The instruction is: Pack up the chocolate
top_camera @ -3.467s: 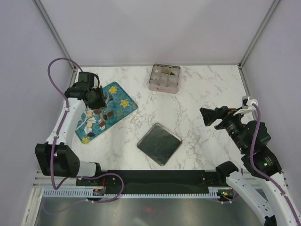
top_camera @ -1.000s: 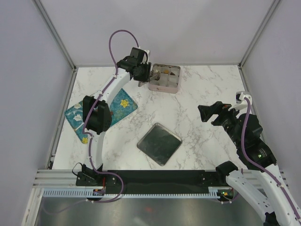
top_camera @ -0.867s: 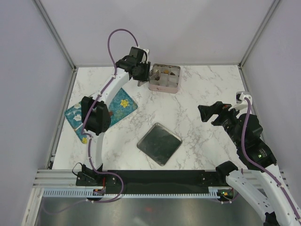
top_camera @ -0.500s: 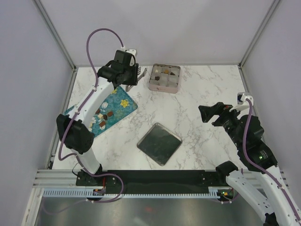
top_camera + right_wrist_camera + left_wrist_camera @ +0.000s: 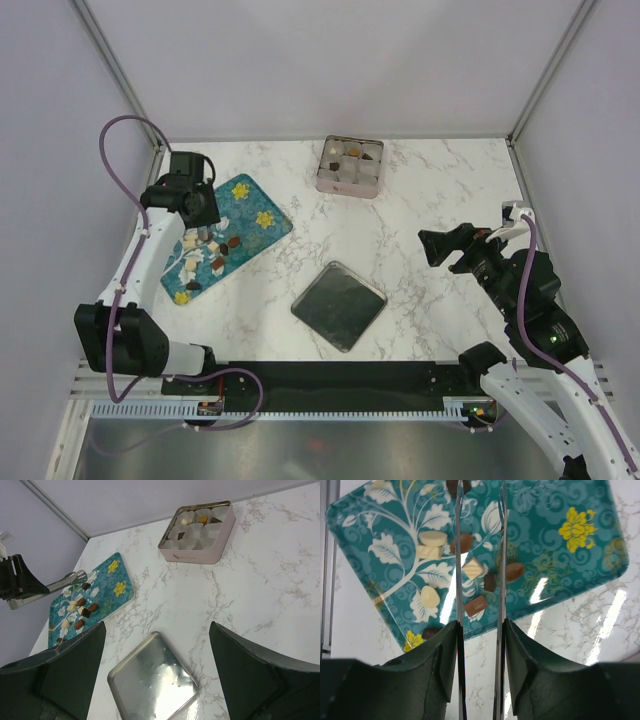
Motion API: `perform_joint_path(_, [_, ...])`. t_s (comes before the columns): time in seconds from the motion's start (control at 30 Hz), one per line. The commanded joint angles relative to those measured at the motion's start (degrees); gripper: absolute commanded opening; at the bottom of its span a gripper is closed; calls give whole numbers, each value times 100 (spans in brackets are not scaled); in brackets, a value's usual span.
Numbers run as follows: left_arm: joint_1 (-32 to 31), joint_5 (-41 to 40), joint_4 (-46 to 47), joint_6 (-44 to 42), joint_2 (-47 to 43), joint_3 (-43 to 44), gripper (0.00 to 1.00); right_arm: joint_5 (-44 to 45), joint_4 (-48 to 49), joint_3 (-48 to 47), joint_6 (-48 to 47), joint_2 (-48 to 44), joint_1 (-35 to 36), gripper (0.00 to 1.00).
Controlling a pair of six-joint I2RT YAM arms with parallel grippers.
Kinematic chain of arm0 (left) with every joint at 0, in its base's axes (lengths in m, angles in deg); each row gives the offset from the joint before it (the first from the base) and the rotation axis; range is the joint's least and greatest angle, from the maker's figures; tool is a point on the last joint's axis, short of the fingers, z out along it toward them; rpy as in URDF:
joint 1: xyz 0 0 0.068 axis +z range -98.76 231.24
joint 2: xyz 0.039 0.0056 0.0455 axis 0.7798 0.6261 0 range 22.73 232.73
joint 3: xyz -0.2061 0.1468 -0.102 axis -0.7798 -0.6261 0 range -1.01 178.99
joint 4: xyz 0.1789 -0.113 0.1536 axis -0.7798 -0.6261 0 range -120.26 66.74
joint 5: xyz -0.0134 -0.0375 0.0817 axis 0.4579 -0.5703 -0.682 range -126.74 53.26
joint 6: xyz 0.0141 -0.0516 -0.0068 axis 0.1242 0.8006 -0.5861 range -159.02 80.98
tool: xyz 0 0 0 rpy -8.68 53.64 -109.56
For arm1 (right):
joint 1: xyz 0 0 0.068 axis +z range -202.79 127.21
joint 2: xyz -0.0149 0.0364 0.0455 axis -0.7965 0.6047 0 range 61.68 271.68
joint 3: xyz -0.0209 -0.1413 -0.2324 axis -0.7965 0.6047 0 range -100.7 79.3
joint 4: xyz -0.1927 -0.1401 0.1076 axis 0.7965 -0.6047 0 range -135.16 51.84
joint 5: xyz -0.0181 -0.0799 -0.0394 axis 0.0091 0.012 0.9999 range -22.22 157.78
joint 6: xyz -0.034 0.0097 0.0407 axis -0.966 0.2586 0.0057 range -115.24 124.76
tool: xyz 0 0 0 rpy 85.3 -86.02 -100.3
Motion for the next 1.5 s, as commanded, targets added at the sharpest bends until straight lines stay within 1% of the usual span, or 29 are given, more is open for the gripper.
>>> perform_joint_path(0.0, [263,-207,61,141,-253,-306,49,-168,273,9,54,-54,30,93])
perform_joint_path(0.27, [605,-226,359,237,-34,-605,52,-177,273,-105,19,-54,65,93])
perform_joint_path(0.33, [659,-129,447,202,54,-632,53,-150,264,-114,19,-54,56,93])
perform_joint_path(0.37, [842,10,482,193,124,-649,53,-142,264,-114,19,-63,56,93])
perform_joint_path(0.4, [878,81,500,185,142,-649,53,-150,264,-105,19,-63,56,93])
perform_joint_path(0.67, [975,521,641,88,493,-500,51,-89,291,-123,10,-11,56,93])
perform_joint_path(0.83, [1010,565,641,53,678,-421,51,-54,308,-105,10,-10,47,93])
perform_joint_path(1.1, [1019,750,641,53,784,-386,47,-1,308,-70,-8,-37,56,93])
perform_joint_path(1.27, [1019,890,606,18,854,-368,43,17,308,-44,-8,-63,56,93])
perform_joint_path(1.47, [1019,1101,492,-26,784,-263,41,17,300,-35,-8,-90,56,93])
